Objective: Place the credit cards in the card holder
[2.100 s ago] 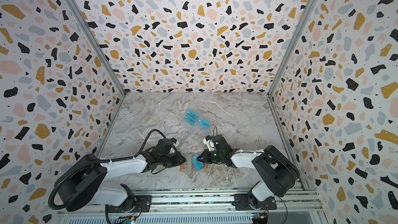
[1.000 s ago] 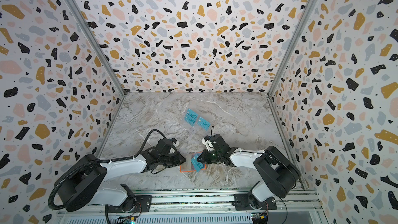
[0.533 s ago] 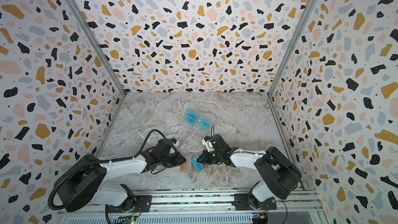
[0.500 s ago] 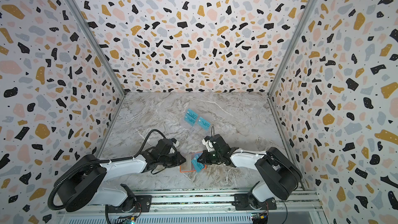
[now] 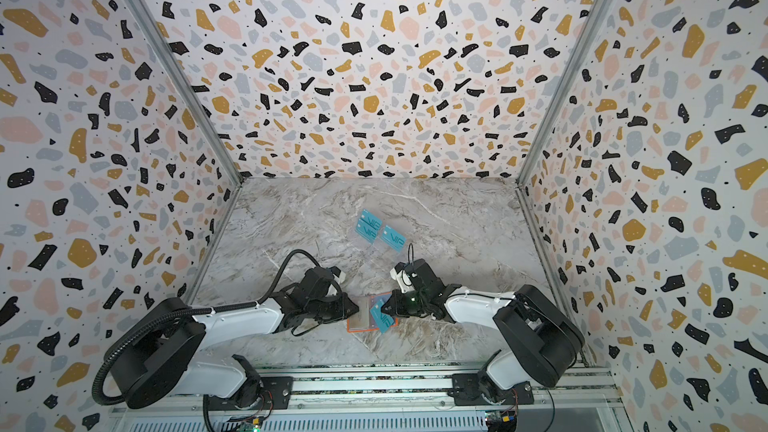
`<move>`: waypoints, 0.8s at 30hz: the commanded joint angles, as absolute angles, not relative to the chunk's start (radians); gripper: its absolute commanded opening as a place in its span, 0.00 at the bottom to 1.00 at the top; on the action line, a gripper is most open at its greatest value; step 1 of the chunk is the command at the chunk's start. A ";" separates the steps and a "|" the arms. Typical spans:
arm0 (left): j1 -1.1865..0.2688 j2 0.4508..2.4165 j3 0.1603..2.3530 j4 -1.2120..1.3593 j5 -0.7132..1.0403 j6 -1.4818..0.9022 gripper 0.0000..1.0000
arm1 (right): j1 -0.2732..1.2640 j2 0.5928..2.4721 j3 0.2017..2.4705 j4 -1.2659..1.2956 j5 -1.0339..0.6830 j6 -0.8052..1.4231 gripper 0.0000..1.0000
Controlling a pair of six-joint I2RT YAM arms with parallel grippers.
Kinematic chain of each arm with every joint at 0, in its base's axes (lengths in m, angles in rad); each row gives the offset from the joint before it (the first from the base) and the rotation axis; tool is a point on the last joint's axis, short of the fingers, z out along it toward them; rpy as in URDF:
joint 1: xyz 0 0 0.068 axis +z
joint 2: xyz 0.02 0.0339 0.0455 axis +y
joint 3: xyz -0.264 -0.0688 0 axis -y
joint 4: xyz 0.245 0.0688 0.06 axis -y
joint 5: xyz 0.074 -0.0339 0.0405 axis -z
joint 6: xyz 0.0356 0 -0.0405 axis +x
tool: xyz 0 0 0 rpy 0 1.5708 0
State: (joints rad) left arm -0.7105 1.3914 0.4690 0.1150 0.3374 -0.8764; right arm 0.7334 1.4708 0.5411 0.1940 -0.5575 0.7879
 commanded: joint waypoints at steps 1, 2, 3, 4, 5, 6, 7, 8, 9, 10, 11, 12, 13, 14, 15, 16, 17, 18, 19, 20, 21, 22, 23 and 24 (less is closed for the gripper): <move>-0.707 1.399 0.436 0.022 0.323 -0.877 0.19 | 0.739 1.486 0.546 0.203 -0.567 0.786 0.00; -0.707 1.400 0.435 0.022 0.323 -0.878 0.19 | 0.739 1.488 0.545 0.214 -0.573 0.790 0.00; -0.707 1.399 0.434 0.021 0.323 -0.877 0.19 | 0.739 1.491 0.545 0.224 -0.575 0.795 0.00; -0.707 1.399 0.434 0.021 0.324 -0.877 0.19 | 0.739 1.495 0.546 0.236 -0.578 0.802 0.00; -0.707 1.398 0.433 0.022 0.324 -0.877 0.19 | 0.739 1.496 0.546 0.247 -0.581 0.806 0.00; -0.707 1.399 0.433 0.020 0.323 -0.878 0.19 | 0.739 1.497 0.545 0.264 -0.584 0.814 0.00; -0.706 1.396 0.433 0.019 0.323 -0.878 0.19 | 0.739 1.498 0.542 0.281 -0.587 0.822 0.00; -0.707 1.396 0.433 0.020 0.322 -0.877 0.19 | 0.739 1.501 0.542 0.293 -0.587 0.829 0.00; -0.707 1.395 0.433 0.020 0.322 -0.877 0.19 | 0.739 1.505 0.541 0.299 -0.588 0.831 0.00; -0.707 1.394 0.433 0.020 0.322 -0.877 0.19 | 0.739 1.511 0.542 0.305 -0.588 0.833 0.00; -0.707 1.393 0.432 0.019 0.322 -0.877 0.19 | 0.739 1.517 0.541 0.311 -0.587 0.834 0.00; -0.707 1.393 0.433 0.018 0.322 -0.877 0.19 | 0.739 1.522 0.539 0.319 -0.586 0.837 0.00; -0.706 1.393 0.433 0.018 0.322 -0.877 0.19 | 0.739 1.528 0.537 0.330 -0.586 0.843 0.00; -0.707 1.391 0.433 0.018 0.322 -0.877 0.19 | 0.739 1.534 0.531 0.340 -0.585 0.848 0.00; -0.707 1.392 0.431 0.018 0.322 -0.877 0.19 | 0.739 1.539 0.528 0.348 -0.584 0.853 0.00; -0.707 1.392 0.431 0.018 0.322 -0.878 0.19 | 0.739 1.544 0.521 0.360 -0.583 0.859 0.00; -0.707 1.392 0.431 0.019 0.322 -0.877 0.19 | 0.739 1.549 0.516 0.371 -0.580 0.867 0.00; -0.707 1.391 0.431 0.019 0.321 -0.877 0.19 | 0.739 1.552 0.513 0.382 -0.575 0.873 0.00; -0.707 1.392 0.431 0.022 0.321 -0.878 0.19 | 0.739 1.556 0.509 0.394 -0.566 0.882 0.00; -0.707 1.392 0.431 0.021 0.322 -0.877 0.19 | 0.739 1.560 0.505 0.409 -0.557 0.897 0.00; -0.707 1.392 0.431 0.021 0.321 -0.877 0.19 | 0.739 1.565 0.499 0.427 -0.550 0.909 0.00; -0.707 1.393 0.431 0.022 0.322 -0.877 0.19 | 0.739 1.573 0.493 0.452 -0.546 0.923 0.00; -0.707 1.392 0.431 0.022 0.323 -0.878 0.19 | 0.739 1.580 0.485 0.473 -0.540 0.937 0.00; -0.707 1.392 0.431 0.022 0.323 -0.877 0.19 | 0.739 1.587 0.478 0.492 -0.535 0.947 0.00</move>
